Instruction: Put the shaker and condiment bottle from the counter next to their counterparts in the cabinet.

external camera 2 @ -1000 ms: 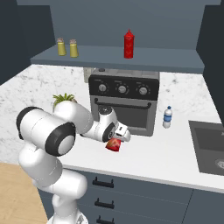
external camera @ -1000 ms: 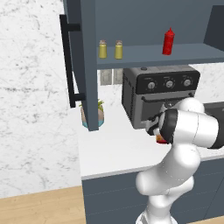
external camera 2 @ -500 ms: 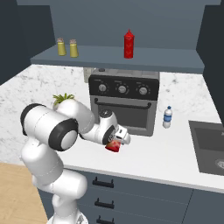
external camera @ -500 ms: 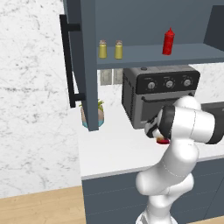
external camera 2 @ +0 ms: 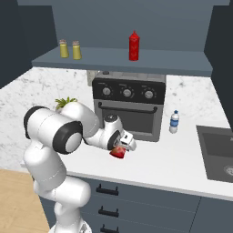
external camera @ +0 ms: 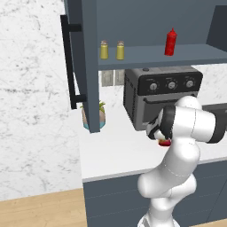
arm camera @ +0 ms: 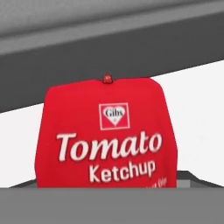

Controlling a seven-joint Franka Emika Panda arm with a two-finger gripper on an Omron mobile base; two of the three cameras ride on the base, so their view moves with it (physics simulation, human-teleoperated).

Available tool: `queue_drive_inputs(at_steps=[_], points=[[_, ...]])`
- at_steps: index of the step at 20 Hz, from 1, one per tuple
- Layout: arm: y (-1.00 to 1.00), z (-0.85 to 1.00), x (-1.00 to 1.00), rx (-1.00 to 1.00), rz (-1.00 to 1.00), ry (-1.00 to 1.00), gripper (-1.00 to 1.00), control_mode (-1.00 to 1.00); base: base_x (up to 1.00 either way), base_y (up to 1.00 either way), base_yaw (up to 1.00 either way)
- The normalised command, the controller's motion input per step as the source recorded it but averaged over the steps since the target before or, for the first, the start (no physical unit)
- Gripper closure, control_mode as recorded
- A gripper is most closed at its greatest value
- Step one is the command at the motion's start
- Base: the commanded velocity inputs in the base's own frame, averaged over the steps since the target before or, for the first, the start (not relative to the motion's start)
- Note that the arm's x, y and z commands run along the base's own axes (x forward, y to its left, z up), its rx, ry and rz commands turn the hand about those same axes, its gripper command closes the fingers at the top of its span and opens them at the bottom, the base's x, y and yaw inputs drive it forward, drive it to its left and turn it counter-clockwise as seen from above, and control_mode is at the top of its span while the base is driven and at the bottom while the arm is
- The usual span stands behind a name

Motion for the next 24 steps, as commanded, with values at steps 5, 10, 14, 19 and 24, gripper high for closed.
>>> queue_drive_inputs(at_steps=[5, 10, 14, 19, 24], points=[[0.0, 0.2, 0.0, 0.0, 0.0, 0.0, 1.0, -1.0, 0.0, 0.0, 0.0], [0.0, 0.42, -0.25, 0.0, 0.0, -0.03, 1.0, -1.0, 0.0, 0.0, 0.0], [0.0, 0.43, -0.32, 0.0, 0.0, -0.06, 1.0, -1.0, 0.0, 0.0, 0.0], [0.0, 0.47, -0.26, 0.0, 0.0, -0.06, 1.0, -1.0, 0.0, 0.0, 0.0], [0.0, 0.52, -0.35, 0.0, 0.0, -0.11, 1.0, -1.0, 0.0, 0.0, 0.0]])
